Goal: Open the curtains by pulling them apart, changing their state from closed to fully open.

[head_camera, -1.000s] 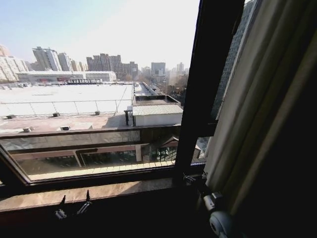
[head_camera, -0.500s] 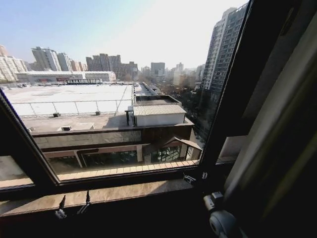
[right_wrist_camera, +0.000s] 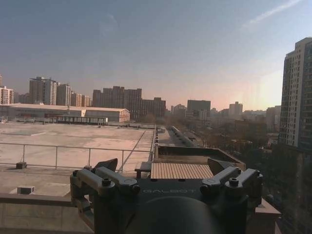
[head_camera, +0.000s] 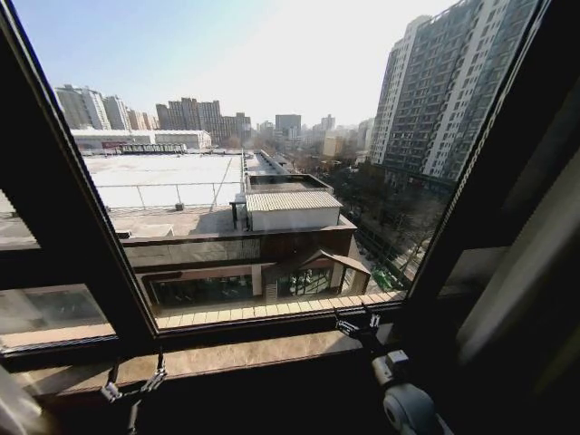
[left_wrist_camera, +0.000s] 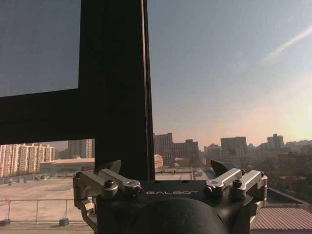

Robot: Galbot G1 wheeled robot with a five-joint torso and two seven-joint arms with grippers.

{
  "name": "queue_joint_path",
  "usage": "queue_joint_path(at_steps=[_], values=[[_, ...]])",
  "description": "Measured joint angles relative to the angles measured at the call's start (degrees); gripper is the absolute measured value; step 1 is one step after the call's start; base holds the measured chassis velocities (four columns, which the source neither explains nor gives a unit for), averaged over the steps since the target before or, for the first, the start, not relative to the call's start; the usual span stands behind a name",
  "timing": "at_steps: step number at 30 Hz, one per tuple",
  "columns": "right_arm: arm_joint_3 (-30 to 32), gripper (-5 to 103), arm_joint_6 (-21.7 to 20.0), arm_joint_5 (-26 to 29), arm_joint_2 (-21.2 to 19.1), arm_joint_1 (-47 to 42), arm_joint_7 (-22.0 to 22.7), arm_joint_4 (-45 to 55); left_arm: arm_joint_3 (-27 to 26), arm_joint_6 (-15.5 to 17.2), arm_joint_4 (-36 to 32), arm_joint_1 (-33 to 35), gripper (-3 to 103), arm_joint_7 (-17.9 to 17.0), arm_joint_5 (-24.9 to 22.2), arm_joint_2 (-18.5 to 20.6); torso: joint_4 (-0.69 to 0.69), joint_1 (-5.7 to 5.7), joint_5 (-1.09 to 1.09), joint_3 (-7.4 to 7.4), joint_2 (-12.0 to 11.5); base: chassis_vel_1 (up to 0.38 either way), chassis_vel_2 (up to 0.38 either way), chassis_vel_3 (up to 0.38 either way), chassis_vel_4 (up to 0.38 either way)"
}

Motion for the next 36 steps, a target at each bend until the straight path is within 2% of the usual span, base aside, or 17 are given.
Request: queue_joint_path(at_steps=[25,31,36], values=[[0.0,100,0.0,0.0,0.0,0.0,0.0,0.0,0.0,0.0,0.0,0.0,100,0.0,0.0,0.0,0.0,0.0,0.01,0.0,0.0,0.346,0.347,-0.345,-0.349],[0.0,100,0.0,0.0,0.0,0.0,0.0,0.0,0.0,0.0,0.0,0.0,100,-0.1,0.0,0.0,0.0,0.0,-0.04,0.0,0.0,0.128,0.097,-0.103,-0.124],[0.0,100,0.0,0.0,0.0,0.0,0.0,0.0,0.0,0.0,0.0,0.0,100,0.0,0.0,0.0,-0.01,0.02,0.07,0.01,0.0,-0.002,-0.043,-0.008,0.032]])
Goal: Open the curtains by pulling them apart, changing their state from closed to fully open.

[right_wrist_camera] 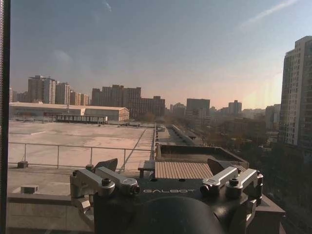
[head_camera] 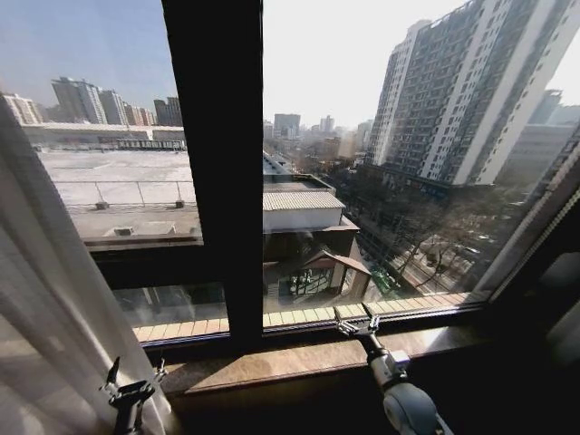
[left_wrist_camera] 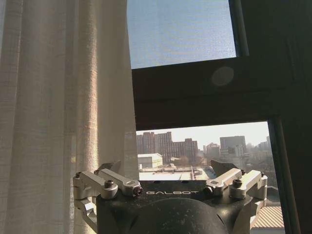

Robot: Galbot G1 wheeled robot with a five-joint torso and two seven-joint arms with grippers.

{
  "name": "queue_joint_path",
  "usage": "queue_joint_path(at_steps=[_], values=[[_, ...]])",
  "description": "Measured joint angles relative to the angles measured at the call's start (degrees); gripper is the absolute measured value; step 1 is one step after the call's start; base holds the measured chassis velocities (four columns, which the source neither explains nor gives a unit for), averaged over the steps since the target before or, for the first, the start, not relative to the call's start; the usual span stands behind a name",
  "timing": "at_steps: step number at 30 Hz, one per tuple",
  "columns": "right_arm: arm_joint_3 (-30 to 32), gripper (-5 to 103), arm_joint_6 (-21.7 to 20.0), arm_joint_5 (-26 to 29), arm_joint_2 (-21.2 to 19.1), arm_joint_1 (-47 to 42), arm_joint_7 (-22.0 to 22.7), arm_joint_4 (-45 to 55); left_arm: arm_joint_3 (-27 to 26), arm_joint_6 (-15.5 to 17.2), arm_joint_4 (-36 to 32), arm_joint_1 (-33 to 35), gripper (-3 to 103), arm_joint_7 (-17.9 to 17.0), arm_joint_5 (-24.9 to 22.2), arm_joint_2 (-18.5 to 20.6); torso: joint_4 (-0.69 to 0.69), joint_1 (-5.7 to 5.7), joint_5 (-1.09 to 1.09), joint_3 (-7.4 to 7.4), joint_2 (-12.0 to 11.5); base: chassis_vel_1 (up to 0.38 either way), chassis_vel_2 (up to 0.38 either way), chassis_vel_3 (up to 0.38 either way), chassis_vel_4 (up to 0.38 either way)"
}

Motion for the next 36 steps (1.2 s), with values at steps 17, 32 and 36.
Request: queue_joint_path(at_steps=[17,32,36], values=[[0.0,100,0.0,0.0,0.0,0.0,0.0,0.0,0.0,0.0,0.0,0.0,100,0.0,0.0,0.0,0.0,-0.05,-0.07,-0.02,0.0,0.077,-0.096,-0.072,0.102],[0.0,100,0.0,0.0,0.0,0.0,0.0,0.0,0.0,0.0,0.0,0.0,100,0.0,0.0,0.0,0.01,-0.02,-0.08,-0.01,0.0,0.065,0.067,-0.068,-0.064],[0.0,100,0.0,0.0,0.0,0.0,0.0,0.0,0.0,0.0,0.0,0.0,100,0.0,0.0,0.0,0.01,-0.02,-0.1,-0.01,0.0,0.086,0.082,-0.105,-0.088]])
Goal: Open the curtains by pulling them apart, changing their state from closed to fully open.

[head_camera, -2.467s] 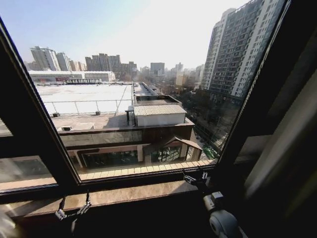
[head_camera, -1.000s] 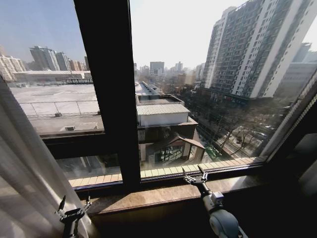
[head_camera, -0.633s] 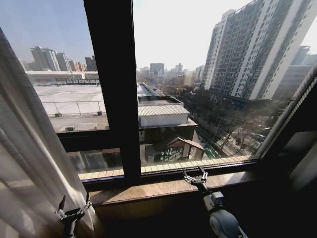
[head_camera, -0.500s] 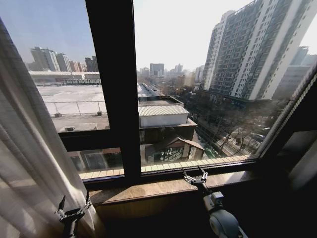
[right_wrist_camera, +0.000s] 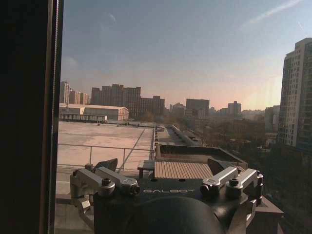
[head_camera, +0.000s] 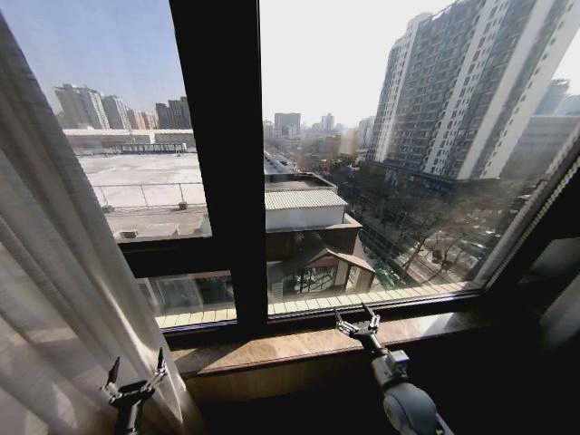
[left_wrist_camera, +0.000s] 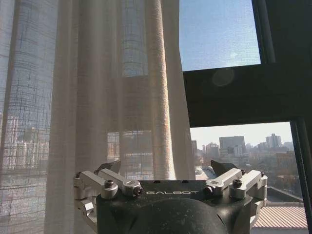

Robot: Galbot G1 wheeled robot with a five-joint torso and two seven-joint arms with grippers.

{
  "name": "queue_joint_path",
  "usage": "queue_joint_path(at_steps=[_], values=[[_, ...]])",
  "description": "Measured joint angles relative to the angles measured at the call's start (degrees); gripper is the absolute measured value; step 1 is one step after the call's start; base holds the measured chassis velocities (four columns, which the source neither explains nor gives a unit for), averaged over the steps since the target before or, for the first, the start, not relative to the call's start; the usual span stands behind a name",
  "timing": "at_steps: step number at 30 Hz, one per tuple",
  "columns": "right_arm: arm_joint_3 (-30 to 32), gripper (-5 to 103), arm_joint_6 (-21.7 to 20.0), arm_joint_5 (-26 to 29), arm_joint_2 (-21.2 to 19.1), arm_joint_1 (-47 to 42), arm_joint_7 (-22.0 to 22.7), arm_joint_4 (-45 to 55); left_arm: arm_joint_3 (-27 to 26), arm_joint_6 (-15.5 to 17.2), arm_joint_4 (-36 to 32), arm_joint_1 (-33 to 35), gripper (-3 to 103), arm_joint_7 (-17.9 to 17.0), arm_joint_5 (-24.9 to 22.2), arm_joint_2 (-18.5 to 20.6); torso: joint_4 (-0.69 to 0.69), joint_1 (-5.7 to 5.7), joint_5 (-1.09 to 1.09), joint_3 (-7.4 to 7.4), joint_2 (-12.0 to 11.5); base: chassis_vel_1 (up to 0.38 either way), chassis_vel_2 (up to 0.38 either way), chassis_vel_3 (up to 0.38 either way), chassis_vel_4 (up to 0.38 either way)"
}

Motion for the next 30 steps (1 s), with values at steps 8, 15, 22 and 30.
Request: queue_joint_path(at_steps=[8,15,22,30], values=[[0.0,100,0.0,0.0,0.0,0.0,0.0,0.0,0.0,0.0,0.0,0.0,100,0.0,0.0,0.0,-0.01,0.01,0.07,0.01,0.0,0.017,0.012,-0.015,-0.02],[0.0,100,0.0,0.0,0.0,0.0,0.0,0.0,0.0,0.0,0.0,0.0,100,0.0,0.0,0.0,-0.01,0.0,0.01,0.01,0.0,0.0,0.0,0.0,0.0],[0.0,100,0.0,0.0,0.0,0.0,0.0,0.0,0.0,0.0,0.0,0.0,100,0.0,0.0,0.0,-0.01,0.01,0.05,0.01,0.0,0.0,0.0,0.0,0.0],[0.0,100,0.0,0.0,0.0,0.0,0.0,0.0,0.0,0.0,0.0,0.0,100,0.0,0.0,0.0,-0.01,0.01,0.03,0.01,0.0,0.0,0.0,0.0,0.0]])
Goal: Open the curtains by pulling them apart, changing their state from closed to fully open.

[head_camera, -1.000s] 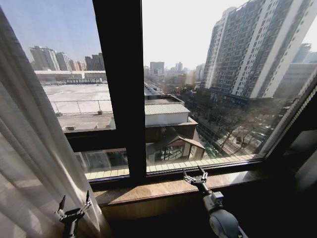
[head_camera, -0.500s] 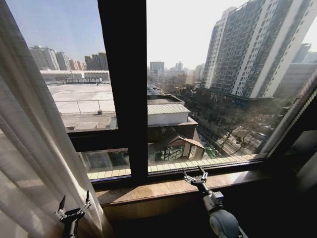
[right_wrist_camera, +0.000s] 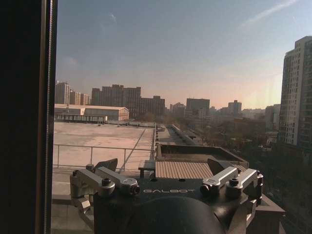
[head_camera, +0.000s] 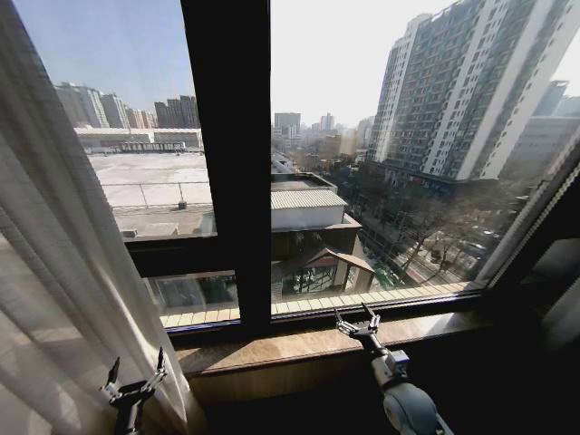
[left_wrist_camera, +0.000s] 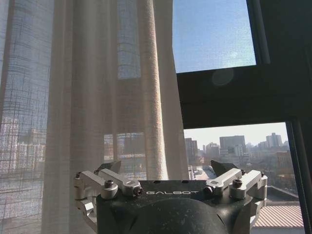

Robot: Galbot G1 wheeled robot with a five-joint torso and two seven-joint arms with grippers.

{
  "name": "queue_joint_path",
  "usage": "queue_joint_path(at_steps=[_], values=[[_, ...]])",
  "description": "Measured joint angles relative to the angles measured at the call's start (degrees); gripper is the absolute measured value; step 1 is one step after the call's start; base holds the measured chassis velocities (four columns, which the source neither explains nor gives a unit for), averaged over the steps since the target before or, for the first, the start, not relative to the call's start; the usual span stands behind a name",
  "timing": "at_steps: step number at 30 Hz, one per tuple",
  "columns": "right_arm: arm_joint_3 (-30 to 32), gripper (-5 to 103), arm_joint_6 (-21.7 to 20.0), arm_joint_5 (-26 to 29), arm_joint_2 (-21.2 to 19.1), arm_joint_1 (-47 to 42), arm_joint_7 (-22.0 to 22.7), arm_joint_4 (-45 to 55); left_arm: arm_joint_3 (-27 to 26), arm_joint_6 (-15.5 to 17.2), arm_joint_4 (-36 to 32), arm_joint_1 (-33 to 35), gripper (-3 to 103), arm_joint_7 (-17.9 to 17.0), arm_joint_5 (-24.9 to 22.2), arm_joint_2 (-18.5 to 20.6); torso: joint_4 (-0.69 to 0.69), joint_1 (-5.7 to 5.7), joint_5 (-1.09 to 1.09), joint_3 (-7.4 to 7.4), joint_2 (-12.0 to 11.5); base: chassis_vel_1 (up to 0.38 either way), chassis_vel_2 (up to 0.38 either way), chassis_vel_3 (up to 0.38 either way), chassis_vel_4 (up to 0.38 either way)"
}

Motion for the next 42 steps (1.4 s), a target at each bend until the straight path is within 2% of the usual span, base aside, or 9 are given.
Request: queue_joint_path(at_steps=[42], values=[[0.0,100,0.0,0.0,0.0,0.0,0.0,0.0,0.0,0.0,0.0,0.0,100,0.0,0.0,0.0,0.0,0.0,0.0,0.0,0.0,0.0,0.0,0.0,0.0]])
